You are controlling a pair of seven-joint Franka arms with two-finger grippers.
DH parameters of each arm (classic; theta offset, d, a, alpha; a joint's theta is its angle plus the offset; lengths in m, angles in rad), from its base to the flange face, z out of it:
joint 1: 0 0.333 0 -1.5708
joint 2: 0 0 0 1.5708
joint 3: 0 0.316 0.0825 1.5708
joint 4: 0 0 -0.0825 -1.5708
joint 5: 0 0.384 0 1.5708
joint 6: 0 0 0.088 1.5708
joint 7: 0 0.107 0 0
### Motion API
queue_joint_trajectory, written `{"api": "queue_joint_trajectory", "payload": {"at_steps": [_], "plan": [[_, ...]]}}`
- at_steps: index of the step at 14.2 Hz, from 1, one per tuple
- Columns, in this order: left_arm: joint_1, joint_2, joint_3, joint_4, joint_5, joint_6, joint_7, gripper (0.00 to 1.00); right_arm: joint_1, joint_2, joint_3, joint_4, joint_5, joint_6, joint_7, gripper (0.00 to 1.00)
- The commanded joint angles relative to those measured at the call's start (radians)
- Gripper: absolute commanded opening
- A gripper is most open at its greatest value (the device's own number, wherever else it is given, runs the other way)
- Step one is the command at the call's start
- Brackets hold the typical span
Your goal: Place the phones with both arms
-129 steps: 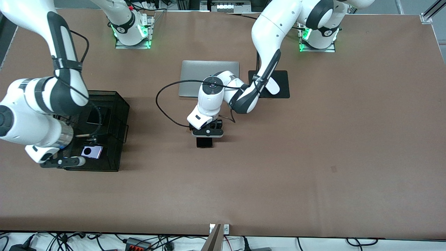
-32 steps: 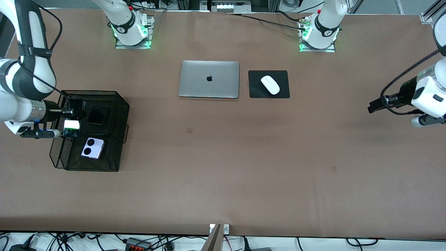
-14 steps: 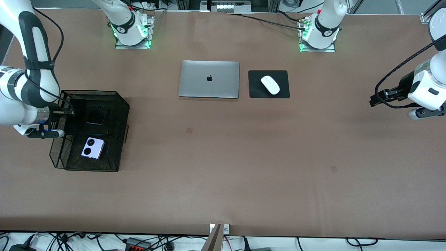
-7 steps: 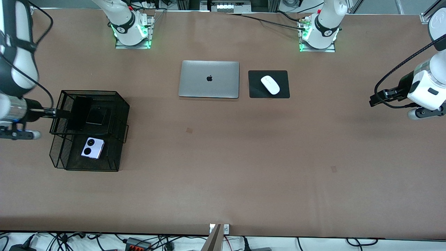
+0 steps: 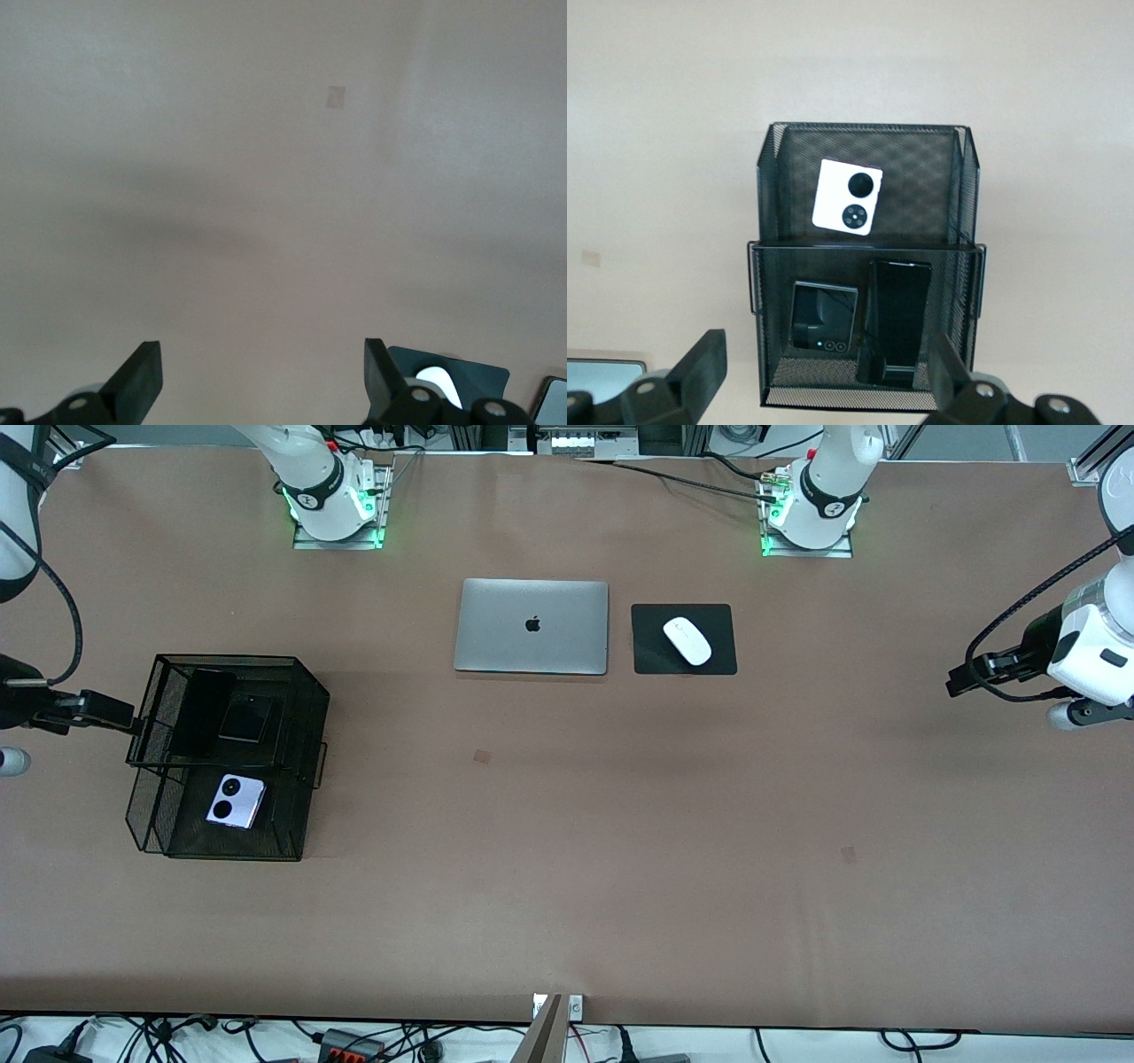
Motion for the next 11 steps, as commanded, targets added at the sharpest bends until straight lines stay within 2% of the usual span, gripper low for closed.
{"api": "queue_joint_trajectory", "payload": {"at_steps": [1, 9, 11], "plan": [[0.016, -0.003, -0.022, 0.004, -0.002, 0.003, 0.003, 1.0, 0.006, 0.014, -0.001, 0.031, -0.005, -0.023, 0.019, 1.0], [0.018, 0.017, -0.028, 0.014, 0.0, 0.063, 0.057, 1.0, 0.021, -0.018, -0.001, 0.019, 0.001, 0.004, 0.042, 1.0], [0.016, 0.017, -0.029, 0.016, 0.0, 0.063, 0.065, 1.0, 0.036, -0.082, -0.001, -0.062, -0.01, 0.058, 0.084, 1.0]]}}
